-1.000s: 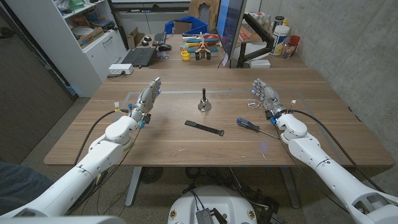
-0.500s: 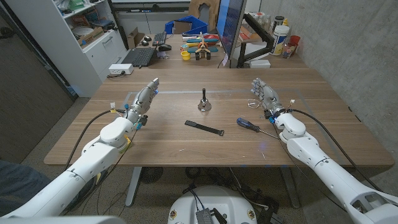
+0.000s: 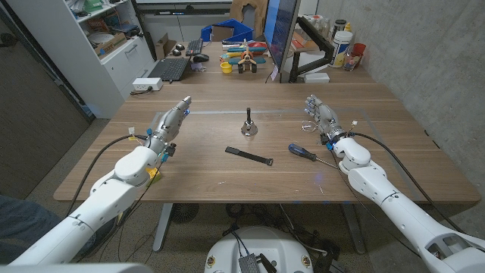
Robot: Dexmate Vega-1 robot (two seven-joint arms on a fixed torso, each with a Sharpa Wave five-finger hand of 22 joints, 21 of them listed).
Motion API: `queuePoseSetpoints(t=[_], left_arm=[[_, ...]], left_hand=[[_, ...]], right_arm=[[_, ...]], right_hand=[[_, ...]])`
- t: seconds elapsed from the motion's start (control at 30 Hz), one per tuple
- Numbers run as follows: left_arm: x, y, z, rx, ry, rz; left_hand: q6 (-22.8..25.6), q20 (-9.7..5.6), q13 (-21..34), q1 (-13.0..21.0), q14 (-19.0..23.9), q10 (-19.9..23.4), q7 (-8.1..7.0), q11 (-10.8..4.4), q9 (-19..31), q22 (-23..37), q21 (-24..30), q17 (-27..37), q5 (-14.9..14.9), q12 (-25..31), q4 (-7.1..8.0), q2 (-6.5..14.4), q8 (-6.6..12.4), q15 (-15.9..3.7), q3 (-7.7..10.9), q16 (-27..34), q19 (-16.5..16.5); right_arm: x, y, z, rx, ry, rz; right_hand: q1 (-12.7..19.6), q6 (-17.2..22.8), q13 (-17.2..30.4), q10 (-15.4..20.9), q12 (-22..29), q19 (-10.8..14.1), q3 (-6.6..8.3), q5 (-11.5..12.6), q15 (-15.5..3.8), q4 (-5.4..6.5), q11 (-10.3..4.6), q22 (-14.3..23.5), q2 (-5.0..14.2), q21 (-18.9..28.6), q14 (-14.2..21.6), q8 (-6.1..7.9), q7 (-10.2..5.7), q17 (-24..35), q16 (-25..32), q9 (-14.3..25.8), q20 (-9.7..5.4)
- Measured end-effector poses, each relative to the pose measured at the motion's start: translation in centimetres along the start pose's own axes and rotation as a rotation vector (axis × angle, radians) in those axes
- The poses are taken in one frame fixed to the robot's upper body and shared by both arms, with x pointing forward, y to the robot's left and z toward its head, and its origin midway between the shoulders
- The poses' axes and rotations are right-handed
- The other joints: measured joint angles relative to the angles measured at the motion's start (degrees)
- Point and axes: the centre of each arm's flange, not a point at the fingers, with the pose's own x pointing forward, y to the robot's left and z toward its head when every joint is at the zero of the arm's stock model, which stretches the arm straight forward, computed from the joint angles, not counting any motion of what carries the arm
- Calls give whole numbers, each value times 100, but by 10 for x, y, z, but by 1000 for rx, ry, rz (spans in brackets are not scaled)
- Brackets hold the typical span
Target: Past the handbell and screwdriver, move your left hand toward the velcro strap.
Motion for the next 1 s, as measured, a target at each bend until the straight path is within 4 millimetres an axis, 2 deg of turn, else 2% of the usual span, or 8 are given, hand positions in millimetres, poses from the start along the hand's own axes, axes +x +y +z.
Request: queuePoseSetpoints(t=[0.17, 0.67, 1.0], left_arm=[[-8, -2, 2, 10, -5, 10], [-42, -14, 11, 29, -1, 40], [-57, -19, 14, 61, 17, 65]], left_hand=[[32, 0, 0, 0, 9, 18, 32, -18, 0, 0, 0, 0, 0, 0, -49, 0, 0, 9, -2, 2, 0], [62, 0, 0, 53, 9, 38, 1, -38, 0, -1, -22, 0, 0, 23, -48, 7, 0, 9, -1, 22, 0], [66, 0, 0, 76, 9, 38, -3, -39, 0, -2, -22, 0, 0, 23, -53, 30, 0, 9, 4, 22, 0]], right_arm=[[0, 1, 0, 0, 1, 2], [2, 5, -1, 1, 4, 20], [1, 6, -3, 4, 6, 31]], right_hand=[[0, 0, 0, 0, 0, -1, 0, 0, 0, 0, 0, 0, 0, -22, 0, 0, 0, 0, 0, 0, -1], [0, 6, -1, 0, -44, -2, 25, 0, 0, -25, 0, 0, 0, -63, 0, 0, -6, 0, 0, 0, -1], [-39, 22, -1, 0, -44, -2, 25, 0, 0, -24, 0, 0, 39, -85, 0, 0, -22, 0, 0, 0, -1]])
